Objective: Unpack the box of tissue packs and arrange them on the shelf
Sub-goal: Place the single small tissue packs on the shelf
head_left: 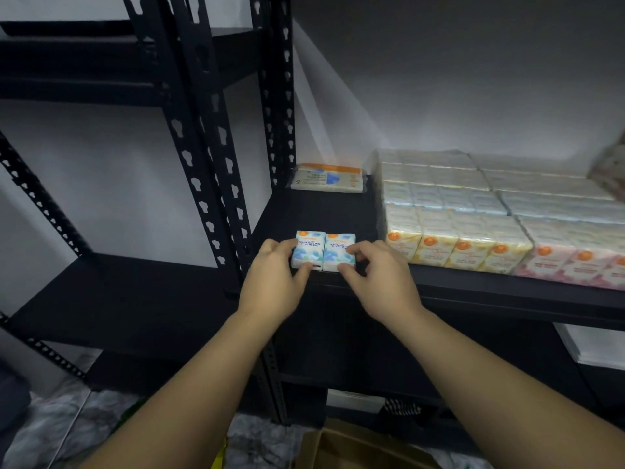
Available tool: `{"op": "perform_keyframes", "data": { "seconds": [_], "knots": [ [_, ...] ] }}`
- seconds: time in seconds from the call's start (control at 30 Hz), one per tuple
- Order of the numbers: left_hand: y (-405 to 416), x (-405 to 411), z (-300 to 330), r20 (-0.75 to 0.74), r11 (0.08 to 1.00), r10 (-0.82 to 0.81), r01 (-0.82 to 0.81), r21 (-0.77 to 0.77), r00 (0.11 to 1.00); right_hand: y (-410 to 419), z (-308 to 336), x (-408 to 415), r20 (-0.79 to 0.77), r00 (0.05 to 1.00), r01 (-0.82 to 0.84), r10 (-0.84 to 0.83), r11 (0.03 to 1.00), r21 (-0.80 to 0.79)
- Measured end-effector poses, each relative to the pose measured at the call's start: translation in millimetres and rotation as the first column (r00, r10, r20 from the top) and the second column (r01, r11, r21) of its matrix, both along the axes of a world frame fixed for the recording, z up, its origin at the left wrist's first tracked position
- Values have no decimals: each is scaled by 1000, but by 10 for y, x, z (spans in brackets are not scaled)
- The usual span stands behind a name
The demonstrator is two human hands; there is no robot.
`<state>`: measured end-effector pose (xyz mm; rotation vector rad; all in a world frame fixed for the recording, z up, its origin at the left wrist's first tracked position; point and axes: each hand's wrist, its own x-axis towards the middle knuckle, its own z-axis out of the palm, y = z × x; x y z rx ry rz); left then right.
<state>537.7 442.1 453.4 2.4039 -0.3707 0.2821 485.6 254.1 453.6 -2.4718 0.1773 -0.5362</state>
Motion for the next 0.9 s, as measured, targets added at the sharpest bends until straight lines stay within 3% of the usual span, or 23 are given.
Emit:
{"op": "perform_keyframes", "data": {
  "seconds": [0.13, 0.33, 0.9],
  "knots": [
    [-21, 101, 58, 47, 991, -8, 1, 137, 999, 80, 25, 106, 28, 1000, 2, 0, 994, -106],
    [-130, 371, 92, 120, 964, -37, 4, 266, 992, 154, 72, 347, -16, 999, 38, -40, 994, -102],
    [-525, 1307, 91, -34, 996, -50, 53, 77, 998, 74, 10, 1315, -52, 976, 213, -211, 977, 29]
  ]
}}
